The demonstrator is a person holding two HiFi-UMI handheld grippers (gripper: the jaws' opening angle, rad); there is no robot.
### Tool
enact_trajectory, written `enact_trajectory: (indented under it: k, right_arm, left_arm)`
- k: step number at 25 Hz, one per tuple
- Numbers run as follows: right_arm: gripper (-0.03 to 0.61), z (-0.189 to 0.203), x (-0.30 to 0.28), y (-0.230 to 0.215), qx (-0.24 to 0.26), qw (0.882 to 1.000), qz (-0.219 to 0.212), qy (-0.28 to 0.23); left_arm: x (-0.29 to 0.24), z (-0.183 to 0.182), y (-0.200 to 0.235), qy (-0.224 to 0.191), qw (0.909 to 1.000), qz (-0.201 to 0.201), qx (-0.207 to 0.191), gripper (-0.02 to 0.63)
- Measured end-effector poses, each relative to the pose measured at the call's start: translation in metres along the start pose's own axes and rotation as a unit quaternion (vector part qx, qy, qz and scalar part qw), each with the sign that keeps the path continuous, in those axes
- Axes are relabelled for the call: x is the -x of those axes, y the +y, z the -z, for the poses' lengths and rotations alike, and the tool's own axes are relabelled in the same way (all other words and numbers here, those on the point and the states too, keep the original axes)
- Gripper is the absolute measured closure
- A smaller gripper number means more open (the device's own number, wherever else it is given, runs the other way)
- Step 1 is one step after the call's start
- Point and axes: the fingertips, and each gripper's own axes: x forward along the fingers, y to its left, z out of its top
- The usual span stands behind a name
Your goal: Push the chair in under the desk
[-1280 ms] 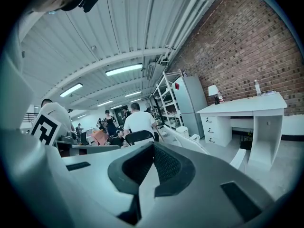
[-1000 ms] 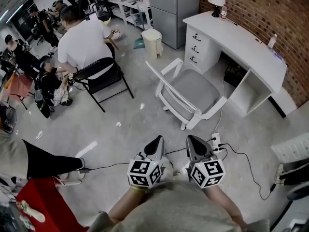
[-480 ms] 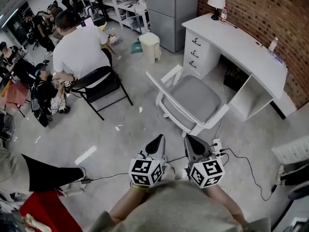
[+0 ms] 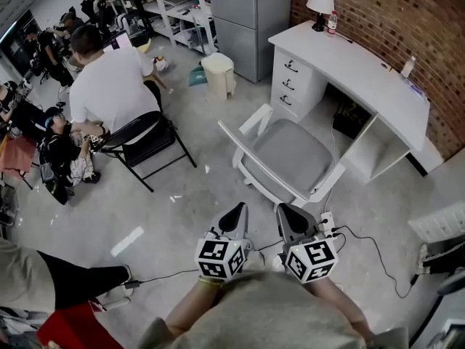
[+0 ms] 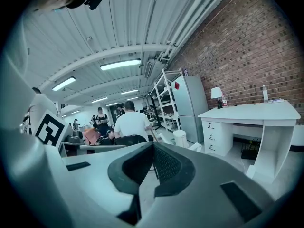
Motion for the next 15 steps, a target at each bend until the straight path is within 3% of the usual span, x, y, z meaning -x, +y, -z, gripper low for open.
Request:
enact_trajectory:
  k: [15]
  right_arm:
    - [0.572, -0.011, -0.059, -0.025, 0.002, 0.998, 0.068, 0.012]
  left_arm:
    - [-0.055, -0.027, 0.057, 0.03, 0.9989, 0.033, -0.015, 0.606]
